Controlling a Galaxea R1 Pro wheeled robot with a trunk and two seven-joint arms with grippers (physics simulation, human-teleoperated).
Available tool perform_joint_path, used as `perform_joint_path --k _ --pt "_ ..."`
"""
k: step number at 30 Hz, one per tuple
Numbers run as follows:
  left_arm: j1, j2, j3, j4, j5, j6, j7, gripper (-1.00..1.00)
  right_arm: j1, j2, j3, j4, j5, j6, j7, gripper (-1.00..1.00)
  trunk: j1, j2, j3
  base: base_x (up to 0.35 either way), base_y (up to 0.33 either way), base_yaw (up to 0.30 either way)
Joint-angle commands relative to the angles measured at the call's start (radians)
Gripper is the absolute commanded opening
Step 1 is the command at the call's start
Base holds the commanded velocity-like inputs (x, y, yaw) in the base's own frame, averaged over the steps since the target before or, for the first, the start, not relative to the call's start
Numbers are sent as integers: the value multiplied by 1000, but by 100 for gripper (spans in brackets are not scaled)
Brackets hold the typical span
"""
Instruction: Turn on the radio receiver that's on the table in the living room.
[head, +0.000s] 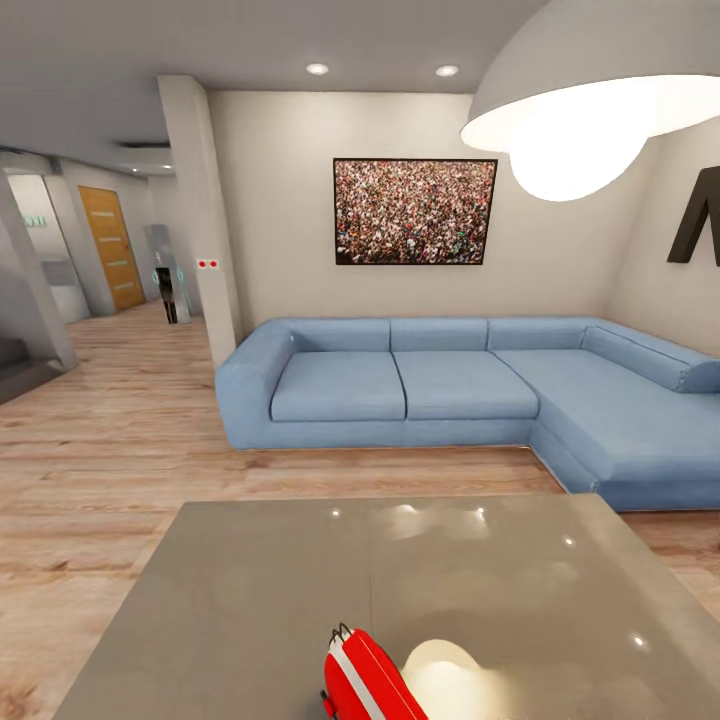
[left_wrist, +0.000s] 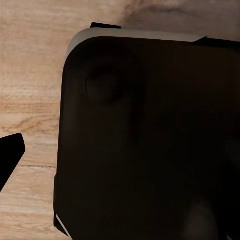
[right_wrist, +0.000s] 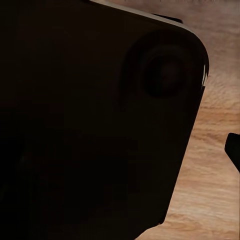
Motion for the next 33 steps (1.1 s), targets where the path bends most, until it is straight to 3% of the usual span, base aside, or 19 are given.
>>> perform_joint_path --k 1,16,33 --pt "0 0 0 0 0 0 0 100 0 0 0 0 0 -1 0 100 0 0 0 0 0 0" --pt "0 -1 -2 0 -2 0 -1 100 0 0 -1 0 -1 -4 -1 100 0 0 0 0 0 0" --pt "0 -1 -2 0 -1 0 -2 100 0 -7 -1 0 -15 -4 -1 100 -65 119 53 0 0 0"
